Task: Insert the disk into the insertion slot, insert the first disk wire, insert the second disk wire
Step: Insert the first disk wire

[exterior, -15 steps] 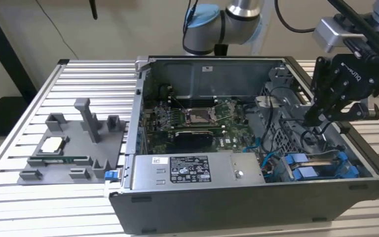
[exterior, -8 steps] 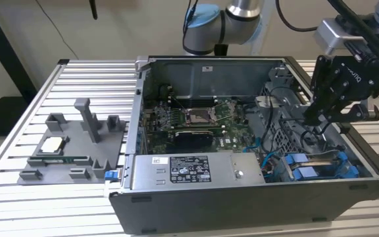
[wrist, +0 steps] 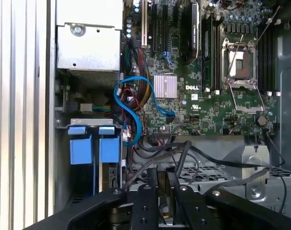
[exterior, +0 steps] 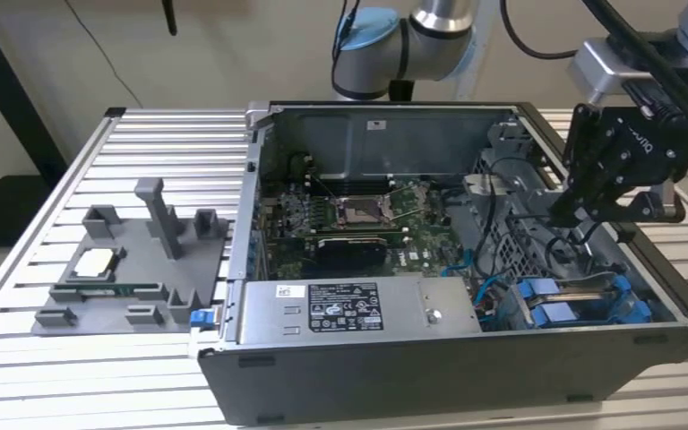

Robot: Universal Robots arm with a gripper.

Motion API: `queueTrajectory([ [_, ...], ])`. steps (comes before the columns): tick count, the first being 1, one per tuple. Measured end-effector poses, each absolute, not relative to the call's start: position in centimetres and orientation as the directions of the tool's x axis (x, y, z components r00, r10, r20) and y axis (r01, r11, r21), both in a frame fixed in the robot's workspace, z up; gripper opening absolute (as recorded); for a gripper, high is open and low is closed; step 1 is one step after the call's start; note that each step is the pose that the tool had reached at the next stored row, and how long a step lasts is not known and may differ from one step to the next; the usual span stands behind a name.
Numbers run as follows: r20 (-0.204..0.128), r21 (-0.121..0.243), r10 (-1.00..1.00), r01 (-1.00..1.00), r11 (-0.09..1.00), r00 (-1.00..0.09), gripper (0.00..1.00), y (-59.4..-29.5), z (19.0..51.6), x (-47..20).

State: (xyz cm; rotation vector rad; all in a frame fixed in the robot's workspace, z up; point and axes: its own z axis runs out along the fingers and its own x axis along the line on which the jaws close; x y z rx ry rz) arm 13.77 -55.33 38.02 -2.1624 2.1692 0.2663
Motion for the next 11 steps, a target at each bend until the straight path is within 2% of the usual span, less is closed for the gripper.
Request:
queueTrajectory([
  [11,-0.134,0.069,-0.991,-0.998,-0.01,0.0,0.19,-55.61,37.65,13.77],
])
